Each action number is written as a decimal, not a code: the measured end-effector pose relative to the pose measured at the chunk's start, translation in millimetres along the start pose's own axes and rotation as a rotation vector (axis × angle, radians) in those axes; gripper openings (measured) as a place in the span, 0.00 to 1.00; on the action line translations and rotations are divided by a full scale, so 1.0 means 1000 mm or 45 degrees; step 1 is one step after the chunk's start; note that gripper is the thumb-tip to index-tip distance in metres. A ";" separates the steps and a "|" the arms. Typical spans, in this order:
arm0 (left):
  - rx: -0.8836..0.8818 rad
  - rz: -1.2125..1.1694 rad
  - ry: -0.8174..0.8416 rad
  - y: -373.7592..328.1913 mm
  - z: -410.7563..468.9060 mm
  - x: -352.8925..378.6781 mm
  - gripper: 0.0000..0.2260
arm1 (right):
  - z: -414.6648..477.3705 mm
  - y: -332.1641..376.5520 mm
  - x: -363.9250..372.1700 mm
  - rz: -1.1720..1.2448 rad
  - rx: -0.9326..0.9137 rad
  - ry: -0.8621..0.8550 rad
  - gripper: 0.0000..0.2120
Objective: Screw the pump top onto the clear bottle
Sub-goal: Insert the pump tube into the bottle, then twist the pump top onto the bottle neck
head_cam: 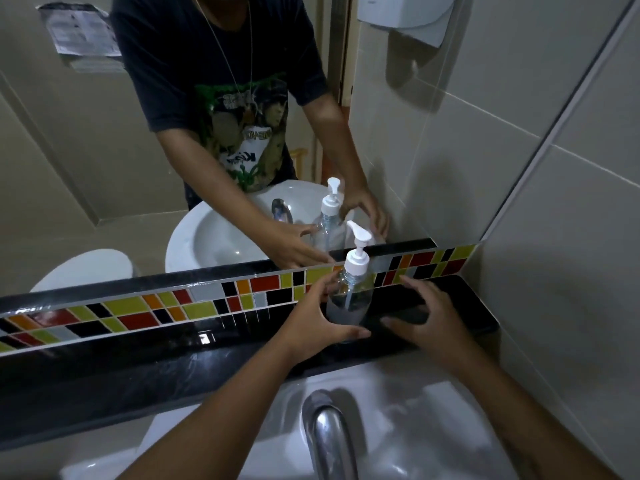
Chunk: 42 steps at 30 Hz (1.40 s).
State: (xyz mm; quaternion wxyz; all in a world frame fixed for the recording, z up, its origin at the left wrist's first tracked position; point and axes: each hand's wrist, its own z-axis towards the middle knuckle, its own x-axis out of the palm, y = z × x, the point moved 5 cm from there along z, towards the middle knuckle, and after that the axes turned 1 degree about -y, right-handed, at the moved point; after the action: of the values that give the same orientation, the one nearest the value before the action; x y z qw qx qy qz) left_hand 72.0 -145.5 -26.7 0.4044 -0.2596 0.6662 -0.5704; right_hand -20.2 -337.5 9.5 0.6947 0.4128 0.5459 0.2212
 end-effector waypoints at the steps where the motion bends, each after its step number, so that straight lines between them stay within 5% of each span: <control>1: 0.029 0.031 -0.001 -0.003 0.006 -0.003 0.46 | 0.007 0.013 -0.009 0.059 -0.035 -0.026 0.35; 6: 0.157 0.109 -0.084 -0.013 0.016 -0.005 0.43 | 0.018 0.085 -0.034 0.239 -0.216 -0.049 0.29; 8: 0.052 0.043 -0.146 0.042 0.007 0.020 0.39 | 0.019 0.069 0.004 0.115 -0.152 0.155 0.28; 16: 0.023 0.202 -0.279 0.053 -0.005 0.019 0.29 | 0.018 0.084 0.019 0.151 -0.197 0.124 0.14; 31: 0.042 0.249 -0.302 0.058 -0.005 0.021 0.28 | 0.022 0.078 0.016 0.139 -0.152 0.236 0.18; 42: 0.048 0.267 -0.302 0.059 -0.005 0.021 0.28 | 0.019 0.090 0.018 -0.068 -0.237 0.060 0.13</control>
State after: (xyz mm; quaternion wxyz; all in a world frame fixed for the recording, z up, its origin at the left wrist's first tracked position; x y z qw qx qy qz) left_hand 63.1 -147.3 -88.5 0.5424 -0.2465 0.6263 -0.5028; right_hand 16.2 -279.6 73.8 0.7226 0.3265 0.5500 0.2620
